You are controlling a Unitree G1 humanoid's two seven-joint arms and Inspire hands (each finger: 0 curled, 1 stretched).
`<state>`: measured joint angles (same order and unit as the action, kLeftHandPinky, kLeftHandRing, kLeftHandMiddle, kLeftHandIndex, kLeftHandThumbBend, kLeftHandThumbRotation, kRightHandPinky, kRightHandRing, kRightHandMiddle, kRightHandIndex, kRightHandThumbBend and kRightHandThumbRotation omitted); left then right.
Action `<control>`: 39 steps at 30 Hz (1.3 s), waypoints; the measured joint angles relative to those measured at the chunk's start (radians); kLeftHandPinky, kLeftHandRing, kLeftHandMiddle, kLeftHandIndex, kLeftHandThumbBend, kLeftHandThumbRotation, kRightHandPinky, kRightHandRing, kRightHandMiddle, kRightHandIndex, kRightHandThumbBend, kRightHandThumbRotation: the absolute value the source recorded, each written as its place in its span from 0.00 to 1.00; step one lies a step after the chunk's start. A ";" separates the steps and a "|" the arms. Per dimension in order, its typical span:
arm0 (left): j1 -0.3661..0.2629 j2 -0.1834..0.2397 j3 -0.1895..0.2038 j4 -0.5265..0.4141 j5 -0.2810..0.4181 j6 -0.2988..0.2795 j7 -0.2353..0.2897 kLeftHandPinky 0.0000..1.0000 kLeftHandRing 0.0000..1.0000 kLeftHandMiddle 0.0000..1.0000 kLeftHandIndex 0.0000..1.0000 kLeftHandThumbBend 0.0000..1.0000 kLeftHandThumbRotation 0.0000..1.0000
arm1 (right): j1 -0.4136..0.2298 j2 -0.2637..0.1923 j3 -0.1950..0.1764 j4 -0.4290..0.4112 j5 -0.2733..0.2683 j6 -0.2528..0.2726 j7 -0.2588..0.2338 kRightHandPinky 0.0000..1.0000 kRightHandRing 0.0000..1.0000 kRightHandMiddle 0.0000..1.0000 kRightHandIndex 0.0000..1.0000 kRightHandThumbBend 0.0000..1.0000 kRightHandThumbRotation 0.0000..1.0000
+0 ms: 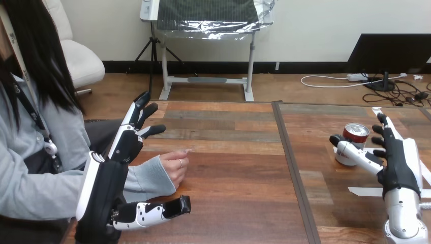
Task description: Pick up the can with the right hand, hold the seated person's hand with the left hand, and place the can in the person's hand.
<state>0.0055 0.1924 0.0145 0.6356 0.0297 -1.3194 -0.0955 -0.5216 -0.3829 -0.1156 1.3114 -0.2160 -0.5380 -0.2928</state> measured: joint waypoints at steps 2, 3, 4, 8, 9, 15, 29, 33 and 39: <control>0.002 0.000 0.000 0.000 -0.003 0.000 -0.004 0.78 0.93 0.97 0.96 1.00 0.54 | 0.000 0.000 0.000 0.002 0.000 0.008 0.000 0.72 0.80 0.91 0.96 1.00 0.50; 0.003 0.000 0.000 0.000 -0.004 0.000 -0.006 0.78 0.93 0.97 0.96 1.00 0.54 | 0.000 0.000 0.000 0.003 0.000 0.012 0.001 0.71 0.80 0.91 0.96 1.00 0.50; 0.004 0.000 0.000 0.000 -0.007 0.000 -0.009 0.78 0.93 0.97 0.96 1.00 0.54 | 0.000 0.000 0.000 0.004 0.001 0.016 0.001 0.71 0.80 0.91 0.96 1.00 0.50; 0.007 0.002 -0.001 0.000 -0.018 0.000 -0.019 0.79 0.94 0.97 0.96 1.00 0.54 | 0.000 0.000 0.002 0.007 -0.001 0.028 0.000 0.62 0.71 0.90 0.95 1.00 0.51; 0.008 0.002 0.000 0.000 -0.020 0.000 -0.021 0.79 0.94 0.97 0.96 1.00 0.54 | 0.000 0.000 0.003 0.007 -0.002 0.031 -0.001 0.61 0.71 0.90 0.96 1.00 0.51; 0.024 0.004 0.000 0.000 -0.028 -0.004 -0.036 0.85 0.95 0.98 0.96 1.00 0.56 | 0.000 0.000 0.003 0.009 0.003 0.051 0.015 0.57 0.68 0.91 0.96 1.00 0.49; 0.031 0.006 -0.001 0.001 -0.061 -0.023 -0.063 0.92 0.95 0.97 0.96 1.00 0.55 | -0.001 0.000 0.003 0.012 0.005 0.091 0.030 0.56 0.67 0.91 0.95 1.00 0.49; 0.031 0.006 0.002 0.001 -0.061 -0.025 -0.065 0.92 0.95 0.97 0.96 1.00 0.56 | -0.001 0.000 0.003 0.015 0.003 0.094 0.030 0.55 0.67 0.90 0.95 1.00 0.50; 0.031 0.006 0.002 0.003 -0.061 -0.028 -0.068 0.90 0.95 0.97 0.96 1.00 0.56 | -0.001 0.000 0.003 0.018 0.002 0.095 0.032 0.55 0.67 0.89 0.95 1.00 0.49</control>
<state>0.0365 0.1987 0.0165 0.6391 -0.0313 -1.3469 -0.1632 -0.5227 -0.3831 -0.1123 1.3295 -0.2137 -0.4429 -0.2613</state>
